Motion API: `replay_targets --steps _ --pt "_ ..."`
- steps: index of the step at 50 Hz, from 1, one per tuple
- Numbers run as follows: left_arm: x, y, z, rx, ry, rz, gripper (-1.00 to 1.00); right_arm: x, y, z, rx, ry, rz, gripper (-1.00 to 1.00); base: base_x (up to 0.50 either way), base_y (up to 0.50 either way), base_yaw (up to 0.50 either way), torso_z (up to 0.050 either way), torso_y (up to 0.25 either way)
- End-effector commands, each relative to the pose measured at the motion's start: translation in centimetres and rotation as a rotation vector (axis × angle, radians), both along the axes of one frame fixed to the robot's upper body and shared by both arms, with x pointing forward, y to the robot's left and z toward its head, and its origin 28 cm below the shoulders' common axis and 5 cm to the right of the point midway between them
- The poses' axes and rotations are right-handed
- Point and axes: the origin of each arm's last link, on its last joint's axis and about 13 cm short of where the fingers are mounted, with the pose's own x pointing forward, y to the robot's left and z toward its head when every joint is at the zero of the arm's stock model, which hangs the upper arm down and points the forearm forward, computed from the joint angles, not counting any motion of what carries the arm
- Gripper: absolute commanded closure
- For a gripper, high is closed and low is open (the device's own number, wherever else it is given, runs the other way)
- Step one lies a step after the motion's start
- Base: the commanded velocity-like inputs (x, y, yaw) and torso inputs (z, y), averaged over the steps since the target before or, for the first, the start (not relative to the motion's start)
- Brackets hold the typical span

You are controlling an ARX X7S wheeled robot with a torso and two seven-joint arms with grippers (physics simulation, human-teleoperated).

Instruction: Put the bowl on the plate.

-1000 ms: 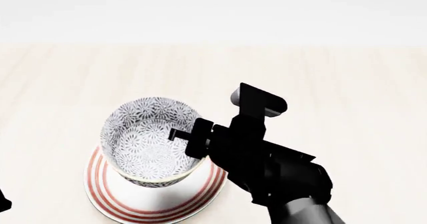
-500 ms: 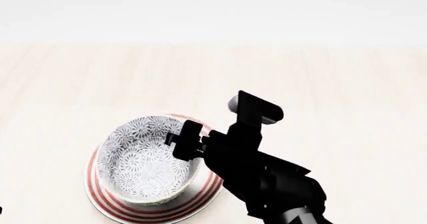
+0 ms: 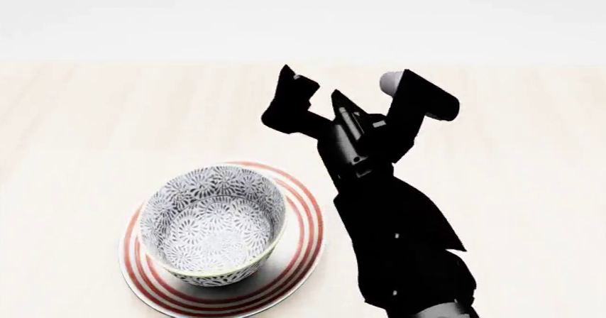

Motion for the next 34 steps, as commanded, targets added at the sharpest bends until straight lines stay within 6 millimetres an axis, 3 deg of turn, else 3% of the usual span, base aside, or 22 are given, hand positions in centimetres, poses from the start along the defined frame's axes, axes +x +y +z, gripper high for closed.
replay_targets --steps 1,13,21,27,34 --pt "0.1 0.0 0.1 -0.001 -0.006 -0.002 -1.0 -2.9 -3.3 3.2 0.144 -0.226 -0.1 -1.0 0.0 0.0 0.0 0.0 0.0" --pt "0.1 -0.8 0.5 0.023 -0.025 -0.036 -1.0 -8.7 -8.2 4.9 0.101 -0.252 -0.172 -1.0 0.0 0.0 0.0 0.0 0.0" --pt "0.0 -0.8 1.0 0.033 -0.058 -0.05 -1.0 -12.2 -9.9 6.6 0.08 -0.316 -0.193 -1.0 0.0 0.0 0.0 0.0 0.0" --pt "-0.2 -0.7 1.2 0.038 -0.086 -0.066 -1.0 -15.2 -11.6 7.0 0.046 -0.356 -0.226 -1.0 0.0 0.0 0.0 0.0 0.0" --pt "-1.0 -0.8 1.7 0.032 -0.127 -0.111 -1.0 -18.9 -12.2 7.2 0.031 -0.406 -0.223 -1.0 0.0 0.0 0.0 0.0 0.0"
